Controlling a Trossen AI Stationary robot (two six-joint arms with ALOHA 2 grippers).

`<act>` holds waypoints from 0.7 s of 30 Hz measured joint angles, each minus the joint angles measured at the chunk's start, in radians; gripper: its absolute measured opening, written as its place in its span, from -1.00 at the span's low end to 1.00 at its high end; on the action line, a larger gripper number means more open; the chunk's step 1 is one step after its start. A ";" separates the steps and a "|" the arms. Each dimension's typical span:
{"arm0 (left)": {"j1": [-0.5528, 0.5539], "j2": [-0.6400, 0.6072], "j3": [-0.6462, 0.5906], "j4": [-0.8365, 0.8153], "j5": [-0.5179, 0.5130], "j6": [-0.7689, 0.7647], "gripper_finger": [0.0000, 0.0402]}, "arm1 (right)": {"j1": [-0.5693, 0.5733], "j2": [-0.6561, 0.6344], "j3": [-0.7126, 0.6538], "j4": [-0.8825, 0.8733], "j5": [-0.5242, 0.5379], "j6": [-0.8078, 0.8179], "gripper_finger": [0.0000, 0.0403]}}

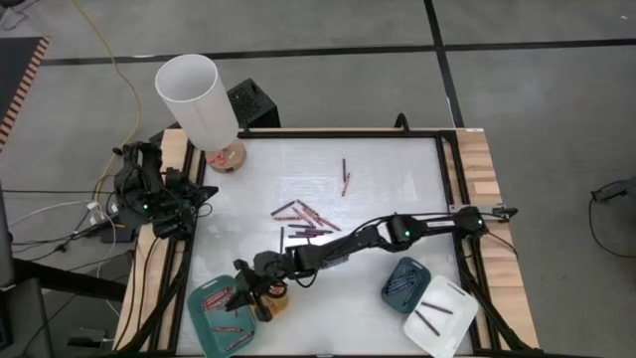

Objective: Sort crayons
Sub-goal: Put the red crayon into the blue bin, then put the purple crayon into the white bin

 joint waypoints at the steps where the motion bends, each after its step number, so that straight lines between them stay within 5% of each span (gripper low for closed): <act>1: 0.000 0.000 0.000 0.000 0.000 0.000 -1.00 | -0.004 0.013 0.000 0.005 0.001 0.008 -1.00; 21: 0.000 0.000 0.000 -0.001 0.005 0.000 -1.00 | -0.017 0.025 0.000 0.003 0.008 0.009 -0.57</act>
